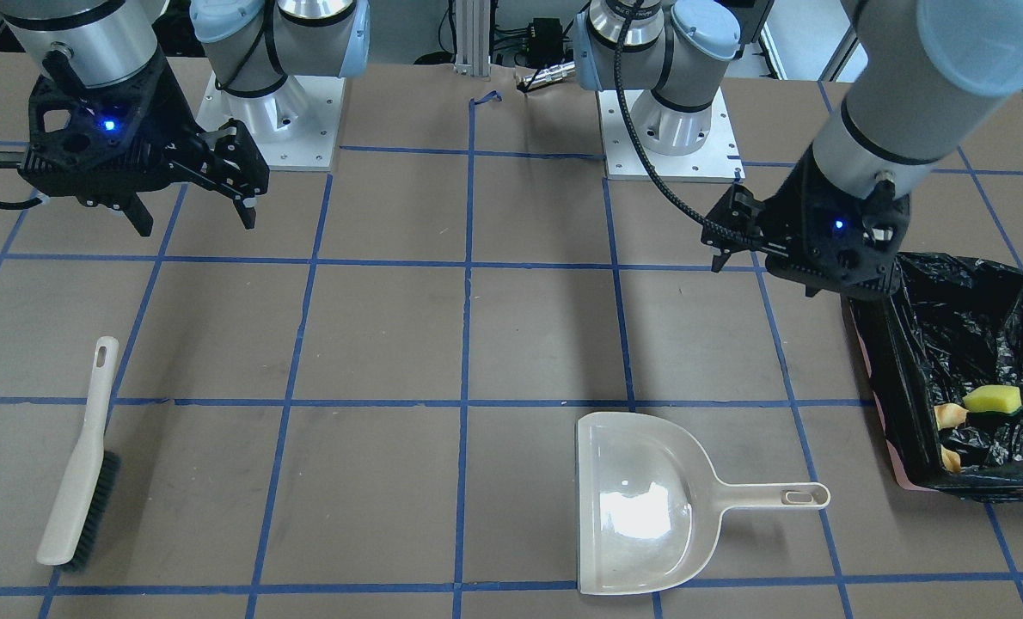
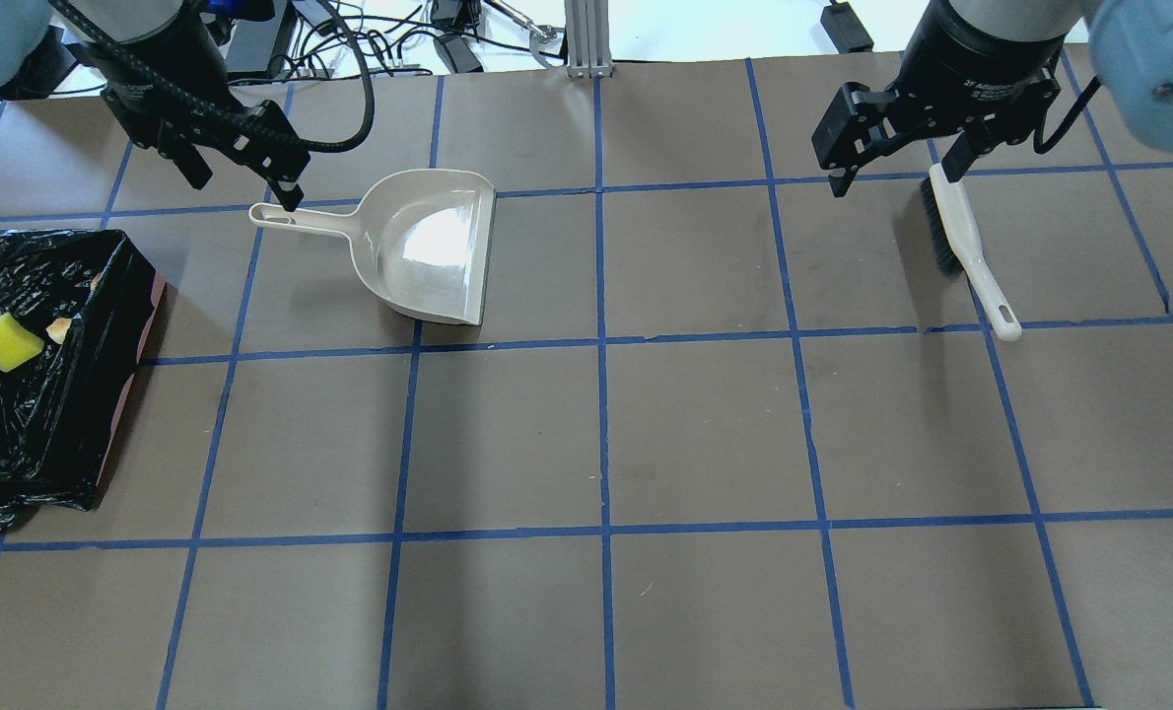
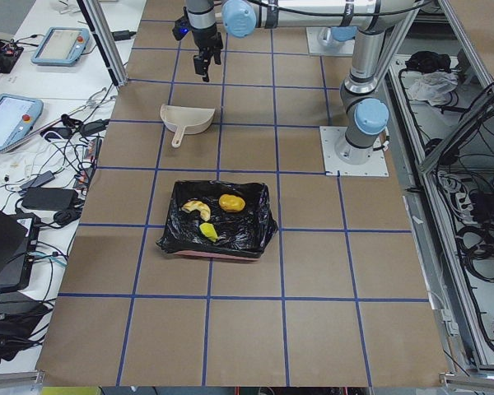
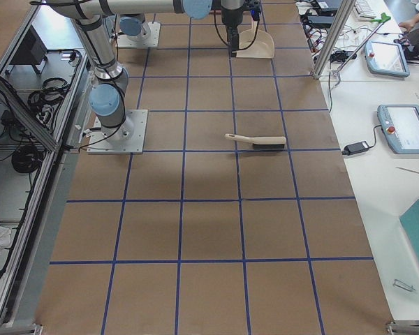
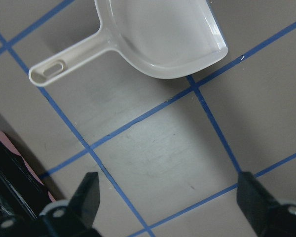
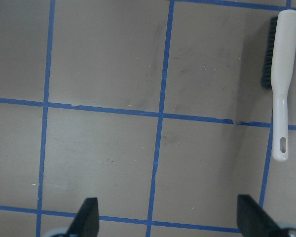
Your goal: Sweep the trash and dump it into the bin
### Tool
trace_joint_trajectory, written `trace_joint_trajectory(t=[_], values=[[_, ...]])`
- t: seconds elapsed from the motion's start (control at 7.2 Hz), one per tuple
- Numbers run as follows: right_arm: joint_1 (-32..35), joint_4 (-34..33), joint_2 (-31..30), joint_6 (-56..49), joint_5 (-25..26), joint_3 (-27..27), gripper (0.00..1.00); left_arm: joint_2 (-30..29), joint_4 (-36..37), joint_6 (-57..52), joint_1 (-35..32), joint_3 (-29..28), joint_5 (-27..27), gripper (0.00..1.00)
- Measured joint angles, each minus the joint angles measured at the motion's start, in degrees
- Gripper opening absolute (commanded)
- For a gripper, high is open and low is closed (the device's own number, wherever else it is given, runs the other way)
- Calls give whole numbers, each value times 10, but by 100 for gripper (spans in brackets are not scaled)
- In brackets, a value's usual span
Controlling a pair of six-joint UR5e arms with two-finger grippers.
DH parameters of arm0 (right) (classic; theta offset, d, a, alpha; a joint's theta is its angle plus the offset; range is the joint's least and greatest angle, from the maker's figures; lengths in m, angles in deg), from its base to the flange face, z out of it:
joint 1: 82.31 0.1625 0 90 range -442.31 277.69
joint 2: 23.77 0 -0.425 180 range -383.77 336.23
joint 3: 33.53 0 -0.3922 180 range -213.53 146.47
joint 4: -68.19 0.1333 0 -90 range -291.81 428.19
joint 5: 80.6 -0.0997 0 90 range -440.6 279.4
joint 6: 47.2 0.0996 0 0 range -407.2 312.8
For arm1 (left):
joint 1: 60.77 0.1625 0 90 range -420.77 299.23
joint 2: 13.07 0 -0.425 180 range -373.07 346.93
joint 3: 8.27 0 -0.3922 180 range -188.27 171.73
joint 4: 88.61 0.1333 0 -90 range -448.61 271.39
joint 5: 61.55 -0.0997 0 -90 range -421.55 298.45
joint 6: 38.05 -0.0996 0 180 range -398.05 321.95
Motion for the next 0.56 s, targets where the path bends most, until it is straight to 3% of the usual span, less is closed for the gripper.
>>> trace_joint_trajectory(t=[0.28, 0.56], values=[[0, 0, -1, -1, 0, 0, 100, 58, 2, 123, -23, 58, 3, 100], [0, 0, -1, -1, 0, 0, 100, 105, 20, 156, -27, 106, 4, 100]])
